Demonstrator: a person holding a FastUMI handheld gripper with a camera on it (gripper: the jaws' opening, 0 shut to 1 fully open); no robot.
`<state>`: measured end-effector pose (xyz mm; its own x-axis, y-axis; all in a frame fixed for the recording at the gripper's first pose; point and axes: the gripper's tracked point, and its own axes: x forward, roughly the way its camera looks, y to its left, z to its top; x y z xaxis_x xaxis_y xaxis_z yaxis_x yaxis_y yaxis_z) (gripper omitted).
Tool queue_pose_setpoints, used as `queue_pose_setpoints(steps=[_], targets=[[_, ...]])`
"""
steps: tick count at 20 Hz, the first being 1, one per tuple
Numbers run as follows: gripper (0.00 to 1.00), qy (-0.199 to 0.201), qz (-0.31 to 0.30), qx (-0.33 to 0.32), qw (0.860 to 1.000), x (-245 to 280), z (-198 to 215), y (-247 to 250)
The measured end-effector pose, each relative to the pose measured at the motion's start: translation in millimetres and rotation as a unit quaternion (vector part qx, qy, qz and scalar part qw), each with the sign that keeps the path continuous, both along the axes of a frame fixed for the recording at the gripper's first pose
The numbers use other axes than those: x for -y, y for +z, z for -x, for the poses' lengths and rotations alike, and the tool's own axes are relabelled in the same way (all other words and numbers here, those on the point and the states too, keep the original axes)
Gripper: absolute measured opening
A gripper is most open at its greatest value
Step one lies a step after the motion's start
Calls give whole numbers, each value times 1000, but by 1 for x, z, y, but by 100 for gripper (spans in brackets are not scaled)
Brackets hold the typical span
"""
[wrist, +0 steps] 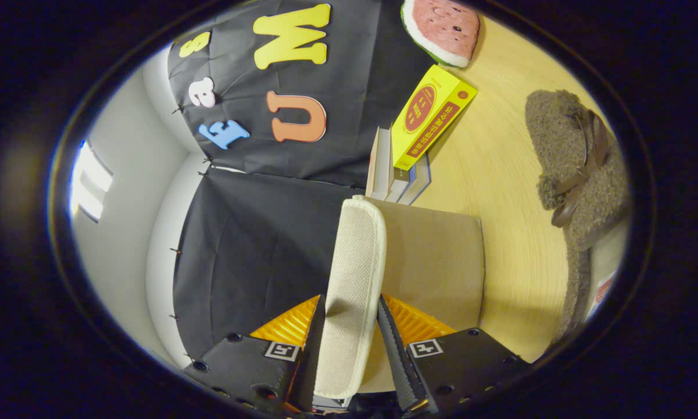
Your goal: Open the storage box then place both shoes into the box .Put the left shoe in first, then the right shoe, with the right side of both shoes facing outward in a uniform manner.
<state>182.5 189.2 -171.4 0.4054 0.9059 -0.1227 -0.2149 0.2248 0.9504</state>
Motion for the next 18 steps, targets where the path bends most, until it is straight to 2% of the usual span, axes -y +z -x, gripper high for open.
queue_pose_setpoints(steps=[3, 4, 6, 9, 10, 11, 13, 18], targets=[[37, 2, -5, 5, 1000, 5, 2, 7], [32, -13, 12, -3, 1000, 12, -3, 1], [21, -1, 7, -17, 1000, 5, -3, 0], [22, -6, 31, 6, 999, 10, -5, 0], [21, -11, 26, -4, 1000, 3, -2, 1], [8, -2, 14, -1, 1000, 9, 2, 16], [4, 4, 26, 24, 999, 12, 8, 32], [6, 9, 55, 63, 996, -5, 18, 80]])
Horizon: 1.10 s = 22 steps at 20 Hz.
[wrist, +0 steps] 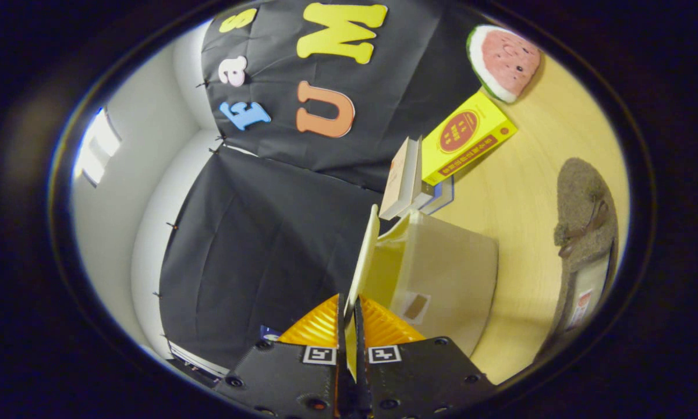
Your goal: Open the storage box then place both shoes into the box .Put the left shoe in first, then the right shoe, with the right side of both shoes facing outward in a uniform manner.
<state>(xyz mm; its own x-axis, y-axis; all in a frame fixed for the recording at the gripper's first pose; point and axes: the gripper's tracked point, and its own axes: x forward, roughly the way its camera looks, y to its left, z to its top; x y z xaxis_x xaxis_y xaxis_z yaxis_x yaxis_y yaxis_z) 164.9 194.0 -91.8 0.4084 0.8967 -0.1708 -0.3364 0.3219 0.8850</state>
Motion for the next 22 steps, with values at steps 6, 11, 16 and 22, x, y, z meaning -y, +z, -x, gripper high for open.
queue_pose_setpoints(steps=[6, 11, 16, 22], targets=[[7, 8, 21, 33, 999, -49, 10, 58], [8, 13, 49, 57, 997, -109, 12, 95], [8, 18, 59, 47, 997, -175, 10, 109], [25, 24, 81, 24, 996, -240, 7, 99]])
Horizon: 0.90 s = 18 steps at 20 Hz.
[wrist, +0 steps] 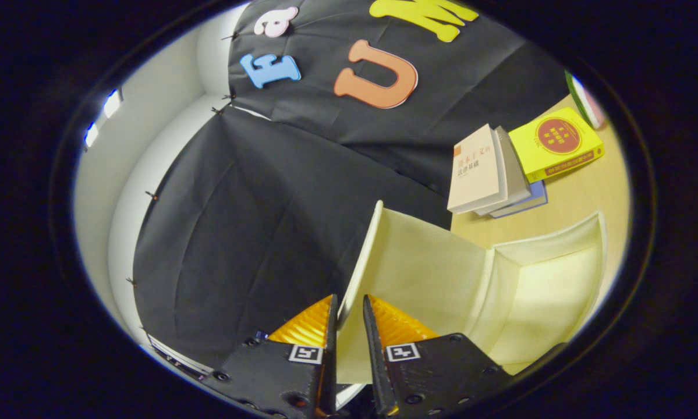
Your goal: Open the storage box then place both shoes into the box .Put the left shoe in first, then the right shoe, with the right side of both shoes facing outward in a uniform manner.
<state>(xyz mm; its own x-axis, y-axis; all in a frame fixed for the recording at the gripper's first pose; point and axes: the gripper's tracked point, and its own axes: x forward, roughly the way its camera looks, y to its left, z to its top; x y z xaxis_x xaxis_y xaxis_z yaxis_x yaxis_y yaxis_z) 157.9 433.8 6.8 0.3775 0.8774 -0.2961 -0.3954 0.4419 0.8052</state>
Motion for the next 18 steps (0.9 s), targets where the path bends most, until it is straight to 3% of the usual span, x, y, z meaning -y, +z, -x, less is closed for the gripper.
queue_pose_setpoints(steps=[4, 8, 13, 18], targets=[[73, -1, 37, 28, 999, -15, 3, -13], [94, -5, 60, 49, 997, -3, 0, -24], [95, 0, 57, 89, 994, 20, -5, -15], [95, 40, 41, 106, 993, -5, 12, 0]])
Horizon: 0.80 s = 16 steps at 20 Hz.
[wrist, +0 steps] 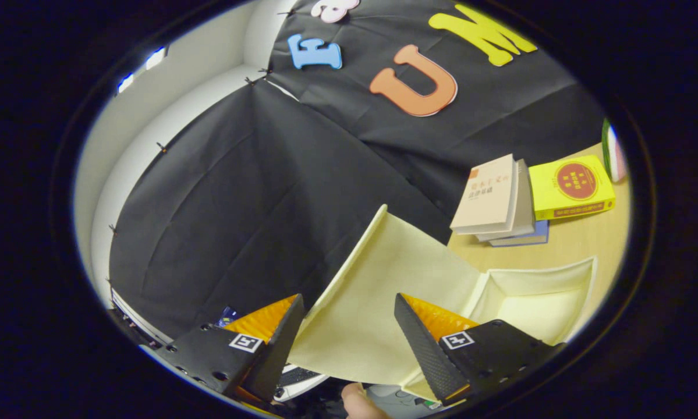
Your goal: Open the storage box then place both shoes into the box .Put the left shoe in first, then the right shoe, with the right side of both shoes facing outward in a uniform manner.
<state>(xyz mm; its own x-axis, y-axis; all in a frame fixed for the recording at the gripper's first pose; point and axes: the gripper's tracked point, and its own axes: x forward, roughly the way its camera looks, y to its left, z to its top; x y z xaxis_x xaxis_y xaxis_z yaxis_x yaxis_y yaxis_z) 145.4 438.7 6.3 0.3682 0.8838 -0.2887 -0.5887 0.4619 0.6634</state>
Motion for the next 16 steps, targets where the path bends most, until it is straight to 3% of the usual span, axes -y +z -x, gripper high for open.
queue_pose_setpoints(steps=[3, 6, 12, 16], targets=[[95, 14, 3, 21, 1000, -5, 15, 9], [95, 0, 12, 45, 999, 14, 16, 12], [95, -76, 53, 94, 991, 99, -4, 7], [95, -143, 127, 139, 972, 178, -24, -16]])
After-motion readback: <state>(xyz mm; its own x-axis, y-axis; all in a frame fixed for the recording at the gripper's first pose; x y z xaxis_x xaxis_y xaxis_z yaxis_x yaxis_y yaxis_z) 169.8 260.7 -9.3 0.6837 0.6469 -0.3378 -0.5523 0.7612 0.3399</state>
